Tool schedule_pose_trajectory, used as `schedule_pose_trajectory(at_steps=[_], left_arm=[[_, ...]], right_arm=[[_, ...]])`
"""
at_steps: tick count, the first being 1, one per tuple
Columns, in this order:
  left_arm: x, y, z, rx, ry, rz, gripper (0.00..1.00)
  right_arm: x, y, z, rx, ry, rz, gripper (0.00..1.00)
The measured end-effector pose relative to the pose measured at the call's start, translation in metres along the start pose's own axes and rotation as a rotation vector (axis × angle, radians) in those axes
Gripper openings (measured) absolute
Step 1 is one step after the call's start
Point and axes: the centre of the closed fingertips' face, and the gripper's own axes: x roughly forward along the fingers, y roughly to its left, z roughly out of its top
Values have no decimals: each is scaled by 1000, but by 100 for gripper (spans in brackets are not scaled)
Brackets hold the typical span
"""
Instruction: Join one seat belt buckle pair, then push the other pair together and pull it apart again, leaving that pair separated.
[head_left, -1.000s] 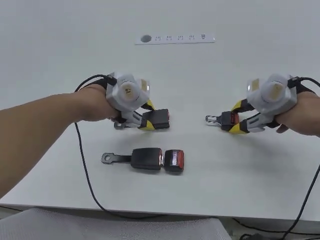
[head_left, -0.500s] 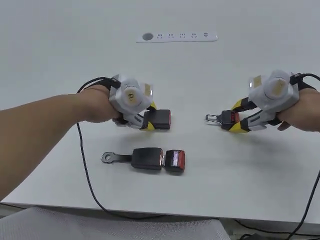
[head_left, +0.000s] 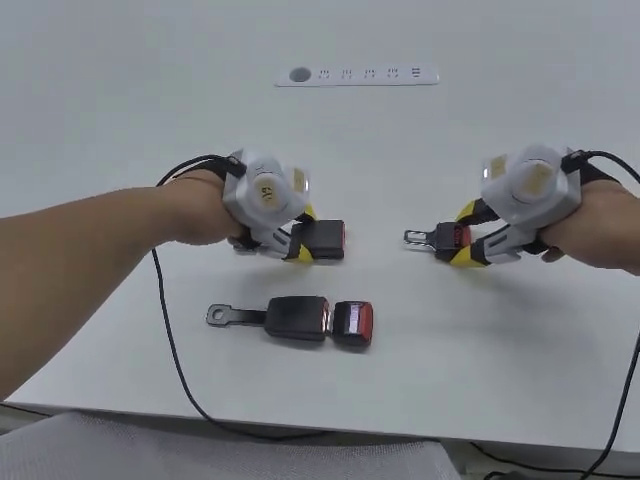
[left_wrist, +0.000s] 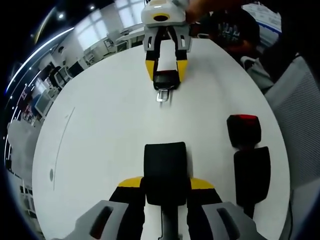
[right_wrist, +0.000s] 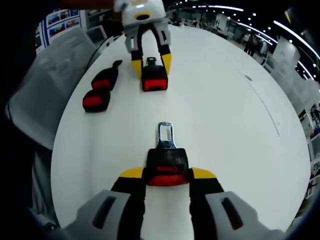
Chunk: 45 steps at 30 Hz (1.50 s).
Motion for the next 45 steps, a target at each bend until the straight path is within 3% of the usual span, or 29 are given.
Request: schedule_pose_trajectory(at_steps=[21, 34, 45], left_arm=[[0, -1, 2, 15, 10, 3, 32], [0, -1, 2, 24, 10, -10, 32], [0, -2, 2, 31, 15, -17, 32]], right_arm=[[40, 17, 68, -52, -30, 8, 32], [38, 15, 67, -82, -18, -16, 31], [46, 15, 79, -81, -36, -20, 31]])
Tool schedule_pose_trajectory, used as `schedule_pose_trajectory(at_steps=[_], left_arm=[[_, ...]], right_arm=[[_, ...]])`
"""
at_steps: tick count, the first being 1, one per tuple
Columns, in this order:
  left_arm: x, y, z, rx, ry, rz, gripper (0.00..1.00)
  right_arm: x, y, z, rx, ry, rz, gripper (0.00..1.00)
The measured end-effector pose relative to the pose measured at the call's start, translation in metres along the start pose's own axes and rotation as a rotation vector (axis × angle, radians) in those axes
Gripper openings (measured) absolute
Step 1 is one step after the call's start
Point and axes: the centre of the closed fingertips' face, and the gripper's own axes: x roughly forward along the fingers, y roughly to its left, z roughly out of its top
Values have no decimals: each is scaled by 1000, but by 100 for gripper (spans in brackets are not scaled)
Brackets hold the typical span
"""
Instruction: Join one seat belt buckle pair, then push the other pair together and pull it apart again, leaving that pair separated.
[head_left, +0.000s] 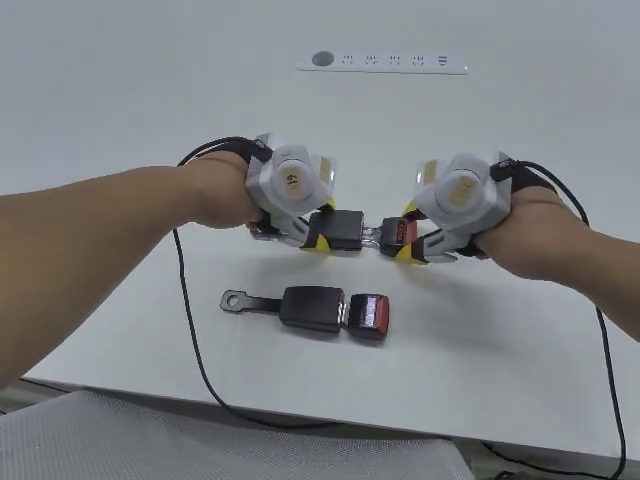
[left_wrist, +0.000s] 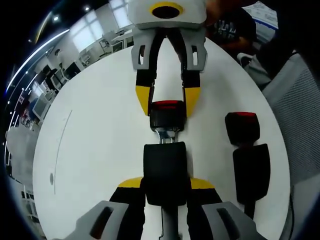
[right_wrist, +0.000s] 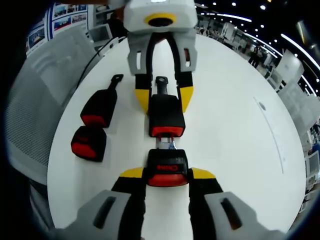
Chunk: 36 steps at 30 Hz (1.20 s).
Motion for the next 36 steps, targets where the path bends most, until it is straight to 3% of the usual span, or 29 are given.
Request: schedule_pose_trajectory(at_steps=[7, 21, 26, 36], left_arm=[[0, 0, 0, 15, -7, -9, 31], [0, 1, 0, 7, -27, -8, 31], [0, 0, 0, 2, -29, -4, 31], [0, 1, -1, -3, -27, 2, 31]], right_arm=[[0, -1, 1, 31, -31, 17, 30], [3, -1, 5, 23, -23, 13, 30], [10, 1, 17, 31, -31, 10, 29], [11, -2, 12, 34, -30, 9, 30]])
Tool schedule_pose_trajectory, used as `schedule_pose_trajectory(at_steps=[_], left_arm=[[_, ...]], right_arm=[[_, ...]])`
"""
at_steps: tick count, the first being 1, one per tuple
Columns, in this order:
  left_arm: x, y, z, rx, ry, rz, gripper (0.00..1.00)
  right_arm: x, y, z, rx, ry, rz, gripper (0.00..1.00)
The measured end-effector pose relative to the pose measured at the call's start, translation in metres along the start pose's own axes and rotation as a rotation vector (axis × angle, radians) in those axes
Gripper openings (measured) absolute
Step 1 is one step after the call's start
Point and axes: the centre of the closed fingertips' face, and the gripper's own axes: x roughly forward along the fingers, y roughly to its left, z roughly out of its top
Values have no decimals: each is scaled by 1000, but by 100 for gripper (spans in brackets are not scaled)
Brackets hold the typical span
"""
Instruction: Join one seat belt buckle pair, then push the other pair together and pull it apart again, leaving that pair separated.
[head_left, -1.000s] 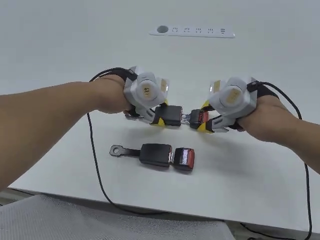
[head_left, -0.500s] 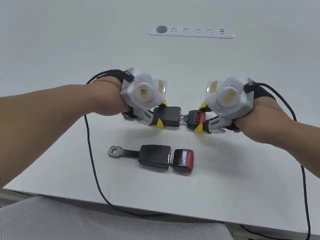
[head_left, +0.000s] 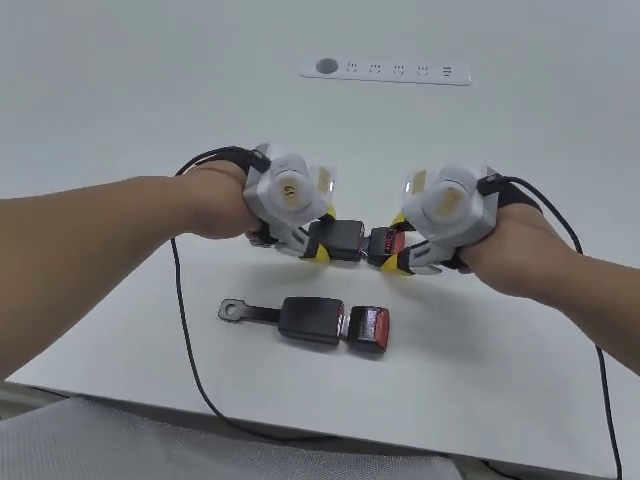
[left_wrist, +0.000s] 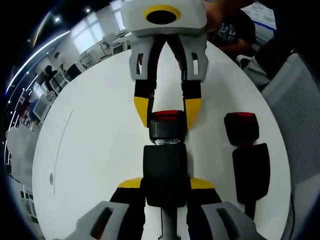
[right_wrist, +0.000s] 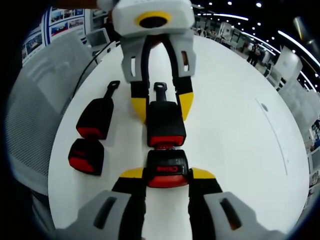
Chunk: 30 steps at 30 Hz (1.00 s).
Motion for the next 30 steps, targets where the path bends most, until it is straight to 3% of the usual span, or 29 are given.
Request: schedule_pose_trajectory(at_steps=[30], left_arm=[[0, 0, 0, -8, 2, -10, 32]], right_arm=[[-11, 0, -13, -5, 14, -11, 31]])
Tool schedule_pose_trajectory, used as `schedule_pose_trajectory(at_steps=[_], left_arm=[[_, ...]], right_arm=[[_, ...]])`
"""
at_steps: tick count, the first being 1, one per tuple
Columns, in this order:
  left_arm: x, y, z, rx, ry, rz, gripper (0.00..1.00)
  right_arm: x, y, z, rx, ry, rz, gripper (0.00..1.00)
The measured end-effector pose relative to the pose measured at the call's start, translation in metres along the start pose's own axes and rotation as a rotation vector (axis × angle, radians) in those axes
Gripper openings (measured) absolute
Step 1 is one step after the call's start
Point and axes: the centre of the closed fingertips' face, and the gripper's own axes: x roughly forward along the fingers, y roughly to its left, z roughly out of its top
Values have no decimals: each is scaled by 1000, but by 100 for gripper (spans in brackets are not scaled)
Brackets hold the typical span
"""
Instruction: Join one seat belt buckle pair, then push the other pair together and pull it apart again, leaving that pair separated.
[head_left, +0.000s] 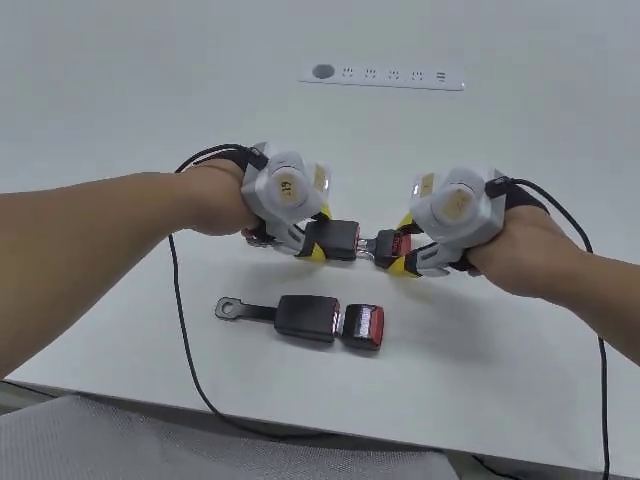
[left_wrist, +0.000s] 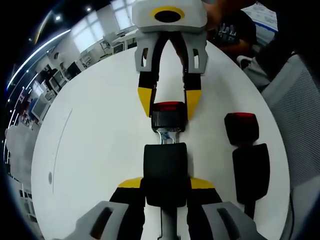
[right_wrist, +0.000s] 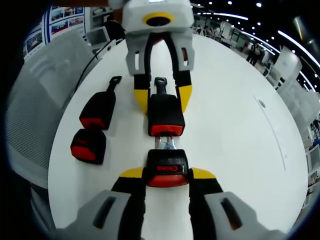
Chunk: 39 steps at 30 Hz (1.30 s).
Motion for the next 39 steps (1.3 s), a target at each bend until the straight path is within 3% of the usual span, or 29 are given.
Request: schedule_pose_trajectory(at_steps=[11, 19, 39], left_arm=[[-1, 0, 1, 0, 3, -1, 32], [0, 1, 0, -3, 4, 0, 32], [0, 0, 0, -10, -1, 5, 33]], right_arm=[[-6, 1, -7, 0, 3, 0, 31], [-17, -1, -23, 15, 10, -5, 32], [-50, -4, -78, 8, 73, 6, 33]])
